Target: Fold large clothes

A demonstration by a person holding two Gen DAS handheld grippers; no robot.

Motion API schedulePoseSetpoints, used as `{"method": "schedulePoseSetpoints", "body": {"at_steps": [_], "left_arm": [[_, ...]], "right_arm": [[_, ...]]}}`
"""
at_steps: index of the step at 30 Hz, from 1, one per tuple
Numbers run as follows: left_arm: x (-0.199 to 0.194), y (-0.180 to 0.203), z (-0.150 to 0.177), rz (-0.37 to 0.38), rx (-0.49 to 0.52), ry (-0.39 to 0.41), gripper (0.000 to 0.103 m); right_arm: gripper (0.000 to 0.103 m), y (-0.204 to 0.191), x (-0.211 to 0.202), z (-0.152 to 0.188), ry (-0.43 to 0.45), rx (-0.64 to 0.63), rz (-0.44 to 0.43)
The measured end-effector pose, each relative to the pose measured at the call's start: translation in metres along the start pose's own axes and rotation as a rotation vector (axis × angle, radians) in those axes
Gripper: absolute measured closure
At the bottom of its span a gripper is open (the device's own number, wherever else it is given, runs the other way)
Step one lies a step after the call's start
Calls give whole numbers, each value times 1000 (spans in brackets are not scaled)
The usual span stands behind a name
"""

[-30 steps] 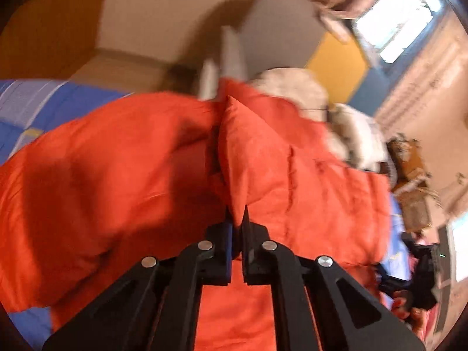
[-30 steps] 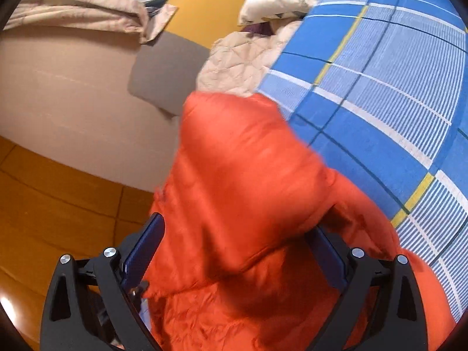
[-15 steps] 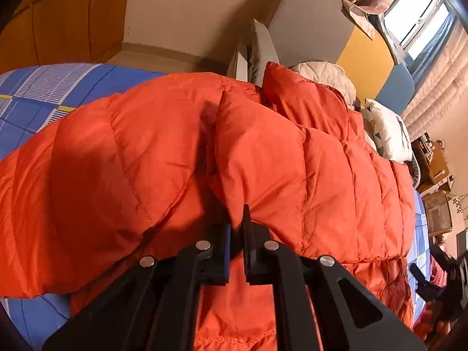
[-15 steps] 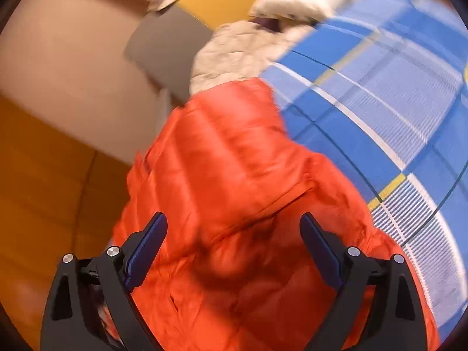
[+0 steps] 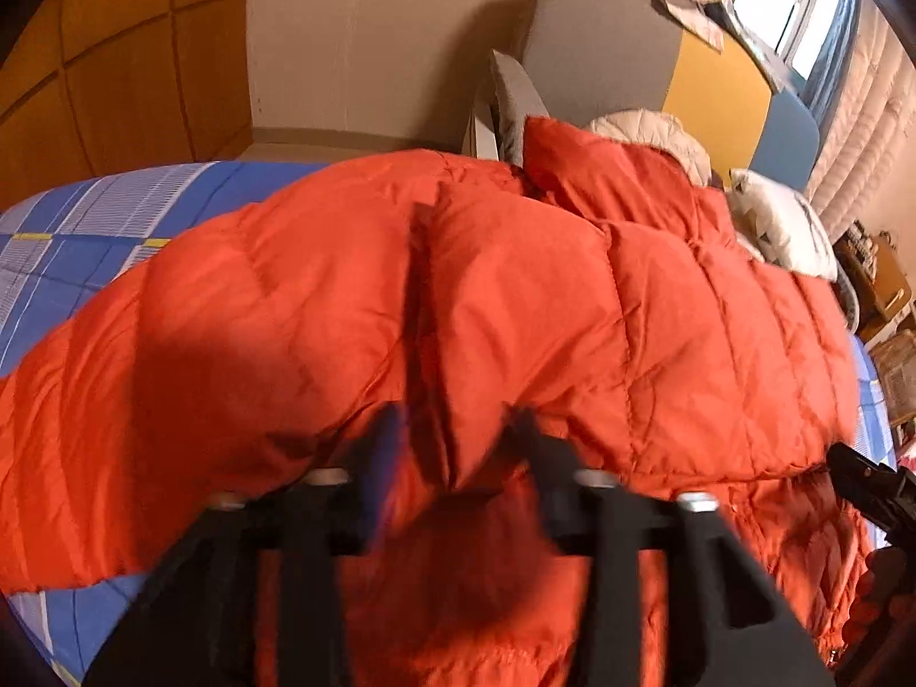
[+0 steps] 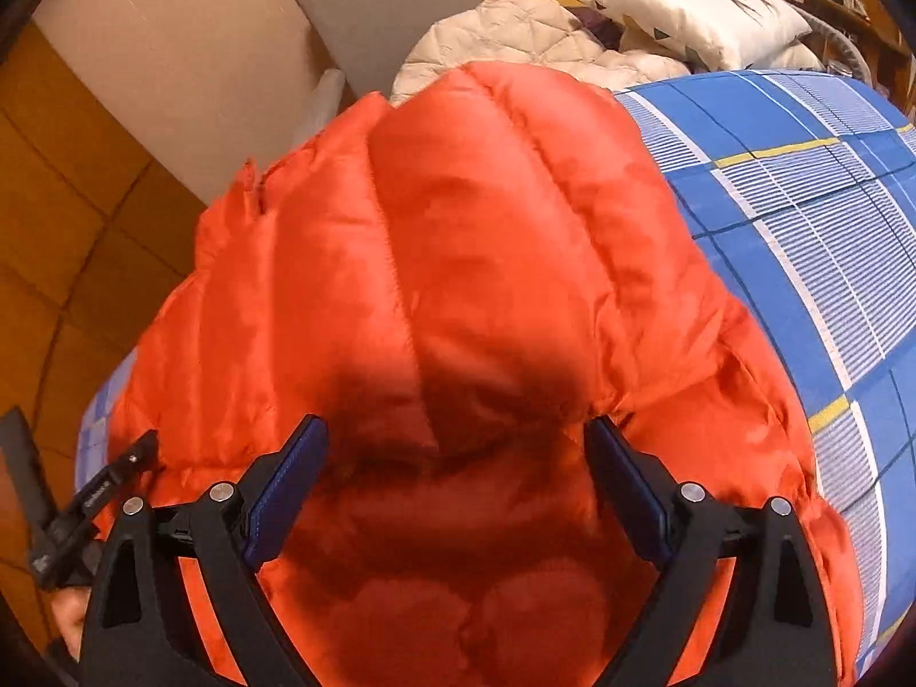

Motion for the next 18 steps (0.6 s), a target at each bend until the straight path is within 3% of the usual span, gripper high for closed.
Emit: {"method": "schedulePoseSetpoints", "body": {"at_steps": [6,11,18], "left_arm": [[-57,-30,38,41,-97,73,38],[-105,-59,93,39,-132,117,38],[-153,-89,168,46,-181,99,38]], "right_arm": [[12,5,-55,19,87,-41,15],[12,48,-97,39,111,-5,67],[12,100,-136,81,105,63,112]]}}
Point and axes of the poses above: each gripper's, at about its wrist camera, not at the fingertips, and x roughly the way its jaws point, y to its right, z to its underside, the point moved 1 cm from there along x, roughly the way its jaws point, and after that the axes turned 11 degrees about x, right-handed, at the moved point
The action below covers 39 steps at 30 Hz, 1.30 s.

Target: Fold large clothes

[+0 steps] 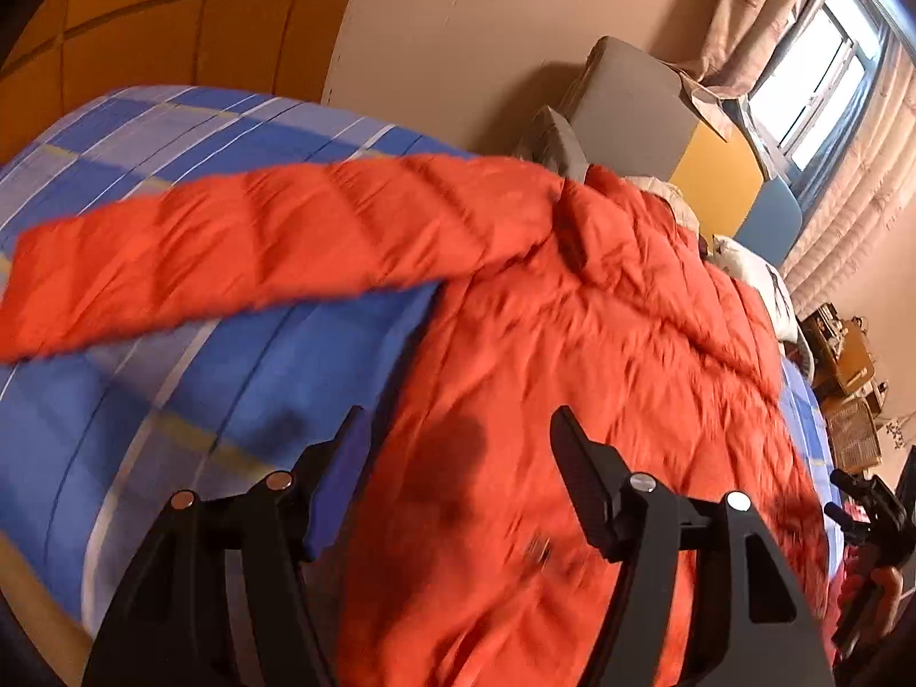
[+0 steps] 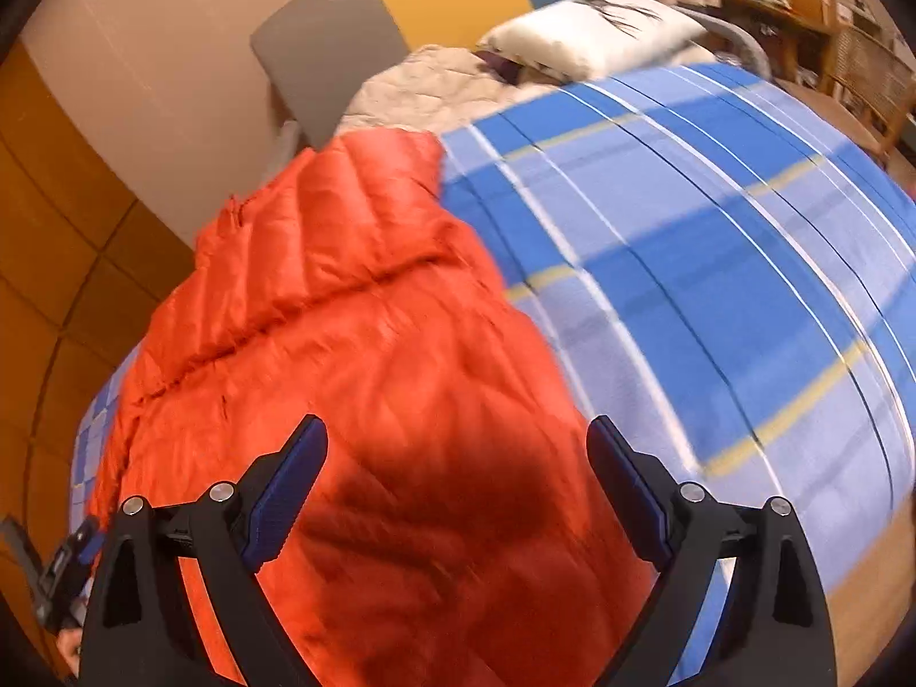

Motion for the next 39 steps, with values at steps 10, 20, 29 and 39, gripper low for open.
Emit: {"method": "schedulePoseSetpoints", "body": {"at_steps": [10,20,29,39], "left_arm": [[-13,-18,75,122,-1,-94,79],[-45,-19,93,170,28,-56,97],[-76,-64,99,99,-99,-27,43],[-96,-238,55,-223,-453,117,41]], "right_arm": [[54,31,-13,49,-68,-48,26],[93,36,-46,70,-65,-141,23],[58,54,-69,83,-25,-120,30],[31,-19,-86,73,126,-266,78]]}}
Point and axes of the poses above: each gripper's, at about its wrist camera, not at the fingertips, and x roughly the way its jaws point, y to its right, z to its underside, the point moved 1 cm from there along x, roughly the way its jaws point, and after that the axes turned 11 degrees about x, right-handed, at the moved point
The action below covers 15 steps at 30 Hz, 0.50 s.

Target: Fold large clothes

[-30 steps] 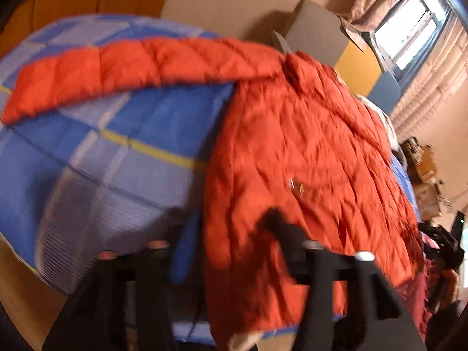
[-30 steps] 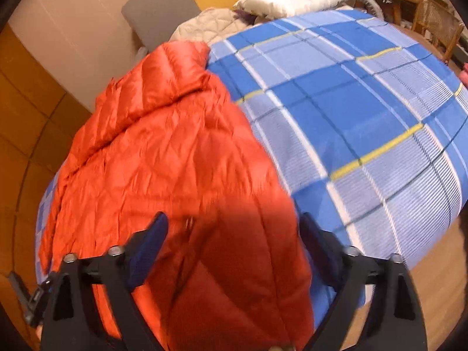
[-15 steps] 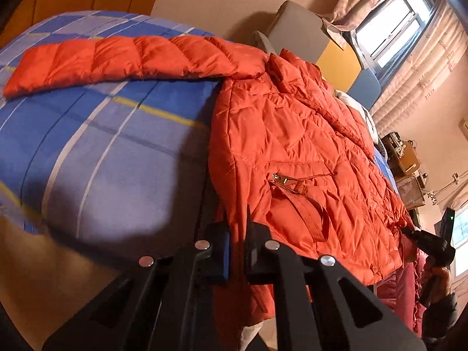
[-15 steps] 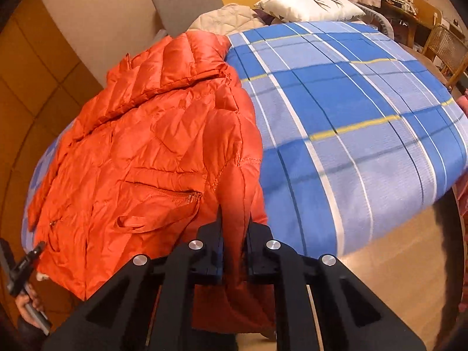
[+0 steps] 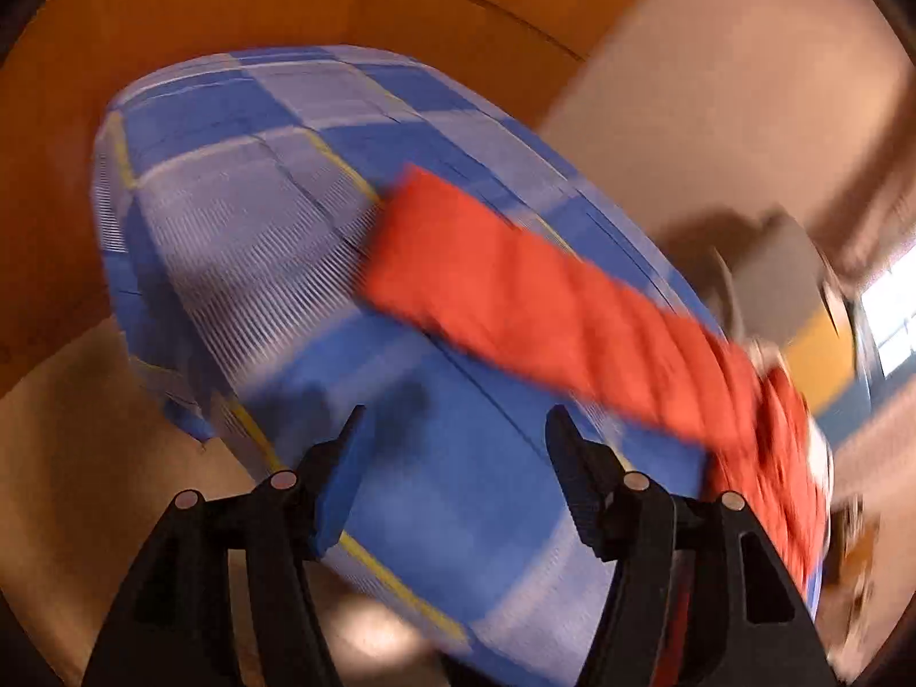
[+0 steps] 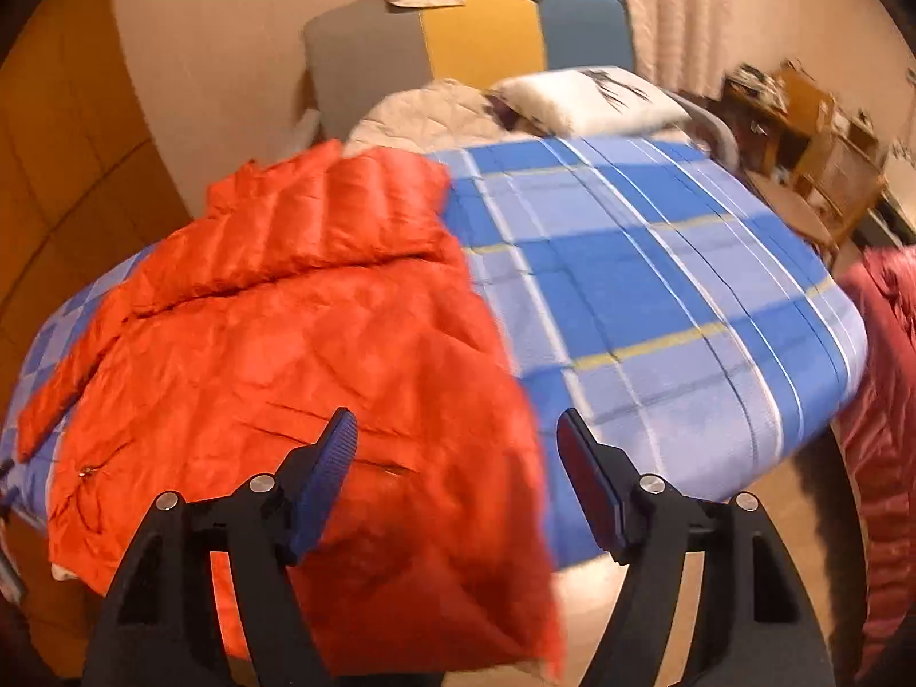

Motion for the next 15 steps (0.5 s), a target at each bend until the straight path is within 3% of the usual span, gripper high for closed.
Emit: {"method": "schedulePoseSetpoints", "body": {"at_steps": [4,11,13,14,15], "left_arm": [[18,-25,-26,-20,-65,18,41],[56,-31,-47,-6,-74,-4,44],[67,-32,-50,-8,-71,-24,57],[72,-32,-51,-3,-69,-37,72],[75,-29,-52,-9,-53,-41,79]], "right_arm": [[31,-46,13,5,-29,-51,-67],[31,-120,40,27,-112,-132,-164],[31,-138,45,33,-131,-163,-185],[31,-146,47,37,-137,-174,-191],[31,-153,49,39,-147,-188,-201]]}}
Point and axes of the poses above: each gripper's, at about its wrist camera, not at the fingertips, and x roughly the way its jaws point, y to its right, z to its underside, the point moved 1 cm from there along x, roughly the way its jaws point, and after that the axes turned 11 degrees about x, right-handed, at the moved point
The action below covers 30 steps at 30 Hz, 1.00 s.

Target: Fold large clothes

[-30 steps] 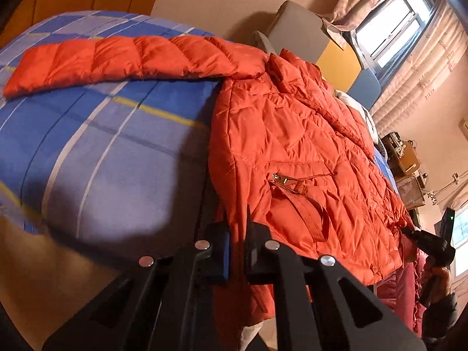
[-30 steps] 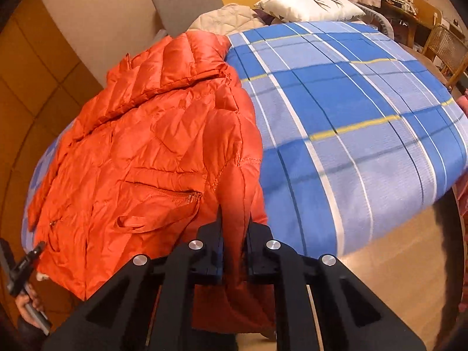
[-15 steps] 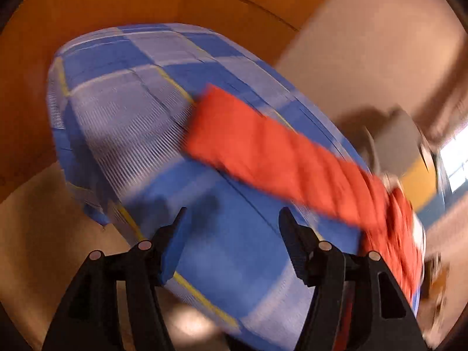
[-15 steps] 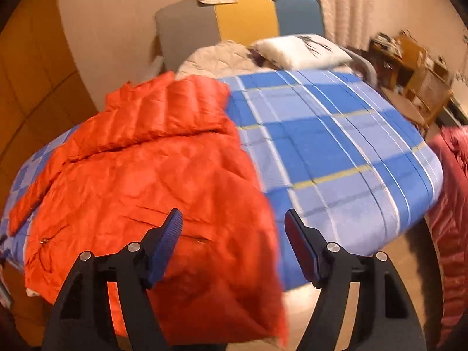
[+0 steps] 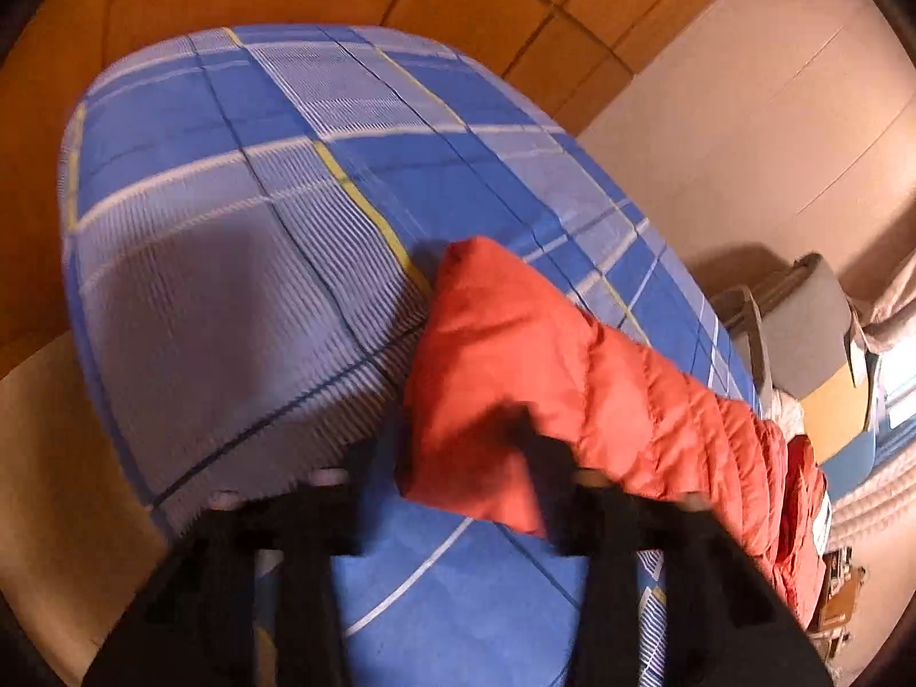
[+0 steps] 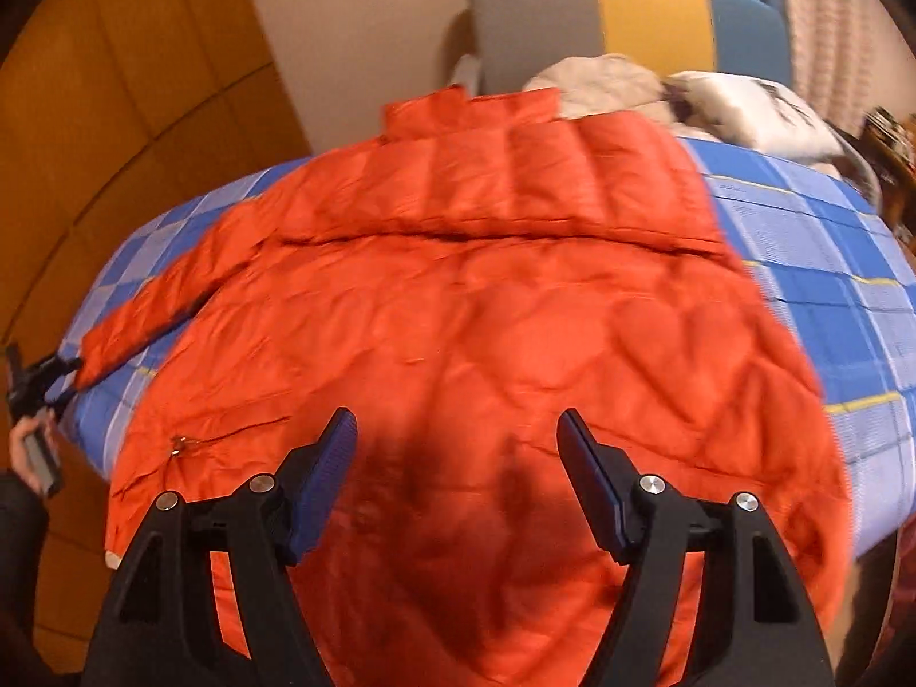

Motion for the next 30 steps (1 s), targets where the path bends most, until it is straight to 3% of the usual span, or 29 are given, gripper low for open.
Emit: {"method": "schedulePoseSetpoints", "body": {"at_steps": [2,3,8,12,16,21,24,30], "left_arm": [[-3,7,-2,6,27,20,96],[-7,11,-4,13,38,35,98],[-41,52,-15,80,140,118,100],[-71,114,-18,211,260,178,101],[-91,187,-1,343,388,201,101],[-91,280,41,480,584,166,101],[-79,317,70,513,671,113,101],[-46,356,115,532,790,7,101]], "right_arm": [[31,-10,5,2,-9,-19,-9],[31,-14,8,3,-17,-27,-14],[31,-23,19,5,-42,-34,-40],[31,-28,26,2,-56,-14,-84],[31,-30,28,-7,-59,16,-149],[31,-28,32,-25,-59,77,-223],[31,-29,35,-35,-61,103,-258],[33,-34,43,-54,-84,151,-362]]}}
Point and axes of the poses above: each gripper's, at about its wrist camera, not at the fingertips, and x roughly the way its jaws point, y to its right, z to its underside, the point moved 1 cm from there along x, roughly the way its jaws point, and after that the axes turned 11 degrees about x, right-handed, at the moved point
